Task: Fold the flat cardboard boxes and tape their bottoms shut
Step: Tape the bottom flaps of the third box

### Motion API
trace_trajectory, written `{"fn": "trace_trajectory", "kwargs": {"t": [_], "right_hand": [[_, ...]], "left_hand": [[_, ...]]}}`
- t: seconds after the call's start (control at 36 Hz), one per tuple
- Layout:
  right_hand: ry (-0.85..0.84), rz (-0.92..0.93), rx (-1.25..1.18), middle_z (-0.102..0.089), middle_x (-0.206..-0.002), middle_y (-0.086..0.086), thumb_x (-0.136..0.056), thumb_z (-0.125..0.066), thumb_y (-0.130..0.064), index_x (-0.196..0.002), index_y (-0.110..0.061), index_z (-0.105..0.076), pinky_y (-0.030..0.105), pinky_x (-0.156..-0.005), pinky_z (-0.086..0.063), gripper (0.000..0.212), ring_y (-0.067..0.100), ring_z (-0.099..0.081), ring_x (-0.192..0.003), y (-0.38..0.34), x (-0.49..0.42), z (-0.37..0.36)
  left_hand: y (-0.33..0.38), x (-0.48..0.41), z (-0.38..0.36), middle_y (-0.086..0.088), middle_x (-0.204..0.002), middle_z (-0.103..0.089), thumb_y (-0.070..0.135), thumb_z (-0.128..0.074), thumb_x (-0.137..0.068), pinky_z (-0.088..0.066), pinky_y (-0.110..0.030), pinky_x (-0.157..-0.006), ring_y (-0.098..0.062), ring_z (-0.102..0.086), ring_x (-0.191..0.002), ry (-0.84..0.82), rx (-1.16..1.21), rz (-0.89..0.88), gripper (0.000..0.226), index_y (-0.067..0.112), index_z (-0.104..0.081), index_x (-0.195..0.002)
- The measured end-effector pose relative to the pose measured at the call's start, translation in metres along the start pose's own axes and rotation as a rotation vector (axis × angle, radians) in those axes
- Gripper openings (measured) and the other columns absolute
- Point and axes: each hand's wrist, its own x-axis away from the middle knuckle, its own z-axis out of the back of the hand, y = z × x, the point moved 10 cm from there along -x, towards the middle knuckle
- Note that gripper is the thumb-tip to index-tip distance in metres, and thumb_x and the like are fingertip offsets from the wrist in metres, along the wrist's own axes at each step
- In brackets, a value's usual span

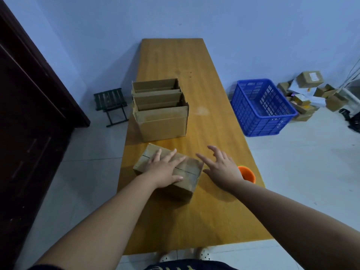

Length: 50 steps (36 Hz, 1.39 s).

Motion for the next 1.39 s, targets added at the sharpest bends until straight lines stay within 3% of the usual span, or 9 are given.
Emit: {"fn": "trace_trajectory", "kwargs": {"t": [0.19, 0.31, 0.5, 0.67, 0.83, 1.0, 1.14, 1.25, 1.39], "right_hand": [[-0.022, -0.417, 0.027, -0.025, -0.149, 0.011, -0.096, -0.048, -0.045, -0.149, -0.033, -0.019, 0.044, -0.112, -0.029, 0.062, 0.03, -0.03, -0.136, 0.067, 0.013, -0.019], [-0.102, -0.565, -0.025, -0.024, -0.151, 0.006, -0.094, -0.047, -0.035, -0.151, -0.032, -0.014, 0.042, -0.104, -0.033, 0.066, 0.029, -0.043, -0.129, 0.098, 0.025, -0.037], [-0.315, -0.471, -0.194, -0.007, -0.161, -0.005, -0.083, -0.066, -0.052, -0.152, -0.033, -0.011, 0.042, -0.097, -0.046, 0.09, 0.028, -0.039, -0.135, 0.106, 0.023, -0.074], [-0.327, -0.428, -0.33, -0.03, -0.152, 0.004, -0.09, -0.061, -0.031, -0.151, -0.023, -0.02, 0.031, -0.082, -0.047, 0.075, 0.025, -0.05, -0.123, 0.097, 0.004, -0.08], [-0.3, -0.417, -0.464, -0.041, -0.14, 0.008, -0.083, -0.07, -0.023, -0.146, -0.027, -0.019, 0.025, -0.059, -0.046, 0.081, 0.021, -0.058, -0.093, 0.102, -0.01, -0.083], [-0.344, -0.466, -0.482, -0.017, -0.157, 0.011, -0.083, -0.073, -0.036, -0.154, -0.025, 0.007, 0.04, -0.095, -0.046, 0.108, 0.03, -0.046, -0.129, 0.107, -0.01, -0.093], [-0.381, -0.444, -0.454, -0.031, -0.144, 0.007, -0.083, -0.072, -0.033, -0.145, -0.022, -0.032, 0.039, -0.091, -0.048, 0.075, 0.028, -0.049, -0.12, 0.106, -0.015, -0.094], [-0.355, -0.432, -0.462, -0.025, -0.148, 0.008, -0.084, -0.071, -0.035, -0.142, -0.023, -0.036, 0.033, -0.081, -0.045, 0.069, 0.027, -0.051, -0.116, 0.108, -0.017, -0.095], [-0.36, -0.43, -0.47, -0.021, -0.152, 0.01, -0.085, -0.069, -0.037, -0.146, -0.027, -0.029, 0.041, -0.094, -0.047, 0.074, 0.031, -0.047, -0.124, 0.108, -0.012, -0.094]], "left_hand": [[0.008, -0.002, 0.014, 0.003, -0.16, -0.003, 0.067, -0.04, -0.089, -0.012, -0.054, -0.114, -0.037, -0.011, -0.141, 0.098, -0.126, 0.117, 0.072, 0.046, -0.006, -0.149], [0.013, -0.006, 0.013, -0.004, -0.16, -0.002, 0.072, -0.047, -0.082, 0.002, -0.058, -0.115, -0.038, 0.0, -0.144, 0.04, -0.122, 0.105, 0.087, 0.041, -0.004, -0.15], [0.007, -0.007, 0.004, -0.004, -0.159, 0.017, 0.033, -0.071, -0.083, -0.001, -0.061, -0.114, -0.038, 0.016, -0.144, -0.181, -0.102, 0.11, 0.109, 0.04, 0.017, -0.148], [0.008, -0.009, 0.019, -0.009, -0.155, -0.012, 0.055, -0.07, -0.077, -0.014, -0.053, -0.113, -0.036, -0.018, -0.139, -0.039, -0.214, 0.121, 0.106, 0.038, 0.004, -0.151], [-0.004, -0.012, 0.015, -0.009, -0.148, -0.017, 0.071, -0.069, -0.065, -0.029, -0.057, -0.108, -0.035, -0.026, -0.134, 0.019, -0.07, 0.257, 0.112, 0.037, -0.004, -0.149], [-0.002, -0.012, 0.011, -0.008, -0.149, -0.011, 0.072, -0.067, -0.066, -0.034, -0.056, -0.102, -0.035, -0.02, -0.136, 0.042, 0.05, 0.362, 0.112, 0.037, -0.001, -0.149], [-0.001, -0.017, 0.01, -0.008, -0.149, -0.012, 0.074, -0.067, -0.065, -0.035, -0.056, -0.102, -0.035, -0.02, -0.136, 0.078, 0.09, 0.417, 0.112, 0.037, -0.002, -0.149], [0.003, -0.02, 0.011, -0.009, -0.151, -0.011, 0.076, -0.065, -0.064, -0.035, -0.057, -0.103, -0.037, -0.02, -0.136, 0.092, 0.108, 0.455, 0.111, 0.037, -0.003, -0.148], [0.006, -0.024, 0.011, -0.009, -0.152, -0.008, 0.083, -0.053, -0.066, -0.036, -0.059, -0.103, -0.038, -0.018, -0.137, 0.13, 0.149, 0.527, 0.112, 0.034, 0.0, -0.15]]}}
